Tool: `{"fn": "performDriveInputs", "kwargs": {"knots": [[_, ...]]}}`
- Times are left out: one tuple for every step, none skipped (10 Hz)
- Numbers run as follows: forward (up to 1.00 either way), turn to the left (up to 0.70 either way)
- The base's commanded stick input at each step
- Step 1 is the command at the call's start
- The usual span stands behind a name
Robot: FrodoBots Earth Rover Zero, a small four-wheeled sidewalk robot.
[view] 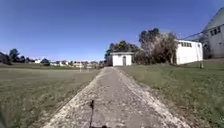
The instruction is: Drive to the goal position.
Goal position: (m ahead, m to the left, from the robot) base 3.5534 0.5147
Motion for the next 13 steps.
{"fn": "performDriveInputs", "kwargs": {"knots": [[1.0, 0.0], [1.0, 0.0], [1.0, 0.0], [1.0, 0.0], [1.0, 0.0], [1.0, 0.0], [1.0, 0.0], [1.0, 0.0], [1.0, 0.0], [1.0, 0.0], [1.0, 0.0], [1.0, 0.0], [1.0, 0.0]]}}
